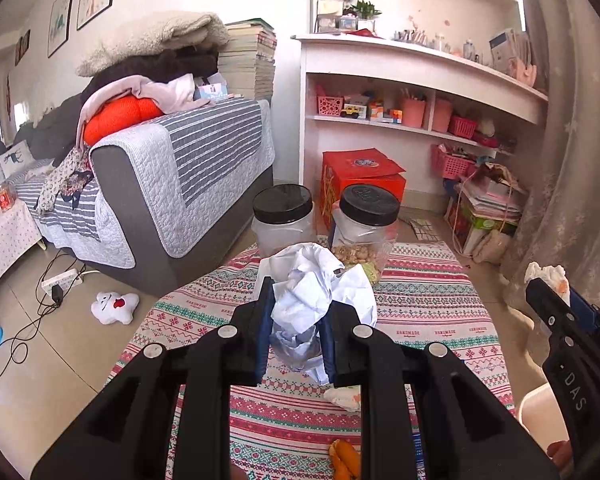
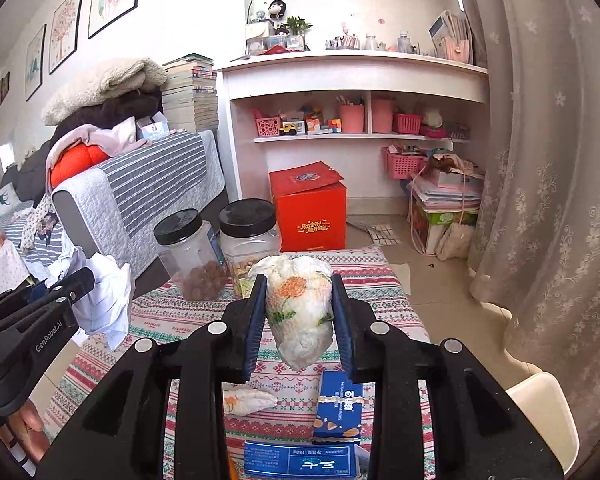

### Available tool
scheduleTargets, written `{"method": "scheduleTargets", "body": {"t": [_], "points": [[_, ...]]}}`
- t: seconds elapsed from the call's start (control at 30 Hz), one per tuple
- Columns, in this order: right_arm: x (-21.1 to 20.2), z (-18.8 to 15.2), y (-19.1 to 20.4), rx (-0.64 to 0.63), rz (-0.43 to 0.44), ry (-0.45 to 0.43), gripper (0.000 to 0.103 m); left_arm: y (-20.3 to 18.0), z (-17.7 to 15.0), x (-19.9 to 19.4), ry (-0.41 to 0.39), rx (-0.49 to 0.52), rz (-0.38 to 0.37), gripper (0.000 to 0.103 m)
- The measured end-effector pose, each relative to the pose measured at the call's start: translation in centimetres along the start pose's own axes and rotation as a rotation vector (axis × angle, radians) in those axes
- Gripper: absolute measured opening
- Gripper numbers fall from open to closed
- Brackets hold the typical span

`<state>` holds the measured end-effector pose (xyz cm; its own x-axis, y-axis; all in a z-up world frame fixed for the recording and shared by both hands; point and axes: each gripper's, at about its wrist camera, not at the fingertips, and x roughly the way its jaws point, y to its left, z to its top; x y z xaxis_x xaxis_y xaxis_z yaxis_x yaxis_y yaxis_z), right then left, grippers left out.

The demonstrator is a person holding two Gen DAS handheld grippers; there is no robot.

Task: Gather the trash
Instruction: 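Drop the napkin into the white bin with the right tool while the left tool drops the tissue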

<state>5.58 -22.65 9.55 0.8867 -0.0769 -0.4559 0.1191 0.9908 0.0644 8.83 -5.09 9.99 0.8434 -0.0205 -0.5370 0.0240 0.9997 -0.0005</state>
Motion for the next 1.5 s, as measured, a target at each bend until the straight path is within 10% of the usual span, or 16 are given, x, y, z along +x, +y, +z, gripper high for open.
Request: {"method": "scheduleTargets", "body": {"t": [0.67, 1.0, 1.5], "points": [[-7.2, -2.0, -14.7, 0.096, -0.267, 0.0, 0.031, -10.6, -2.3, -4.3, -0.045, 0.174, -0.125, 0.021], [-11.5, -3.2, -21.3, 0.19, -0.437, -0.048, 0.095, -17.1, -3.5, -5.6, -0.02, 0.219, -0.225, 0.021], [-16.5, -4.2, -30.9, 0.395, -0.701, -0.069, 0.096, -29.3, -5.7, -8.0, 0.08, 0.286, -0.449, 0.023]]}}
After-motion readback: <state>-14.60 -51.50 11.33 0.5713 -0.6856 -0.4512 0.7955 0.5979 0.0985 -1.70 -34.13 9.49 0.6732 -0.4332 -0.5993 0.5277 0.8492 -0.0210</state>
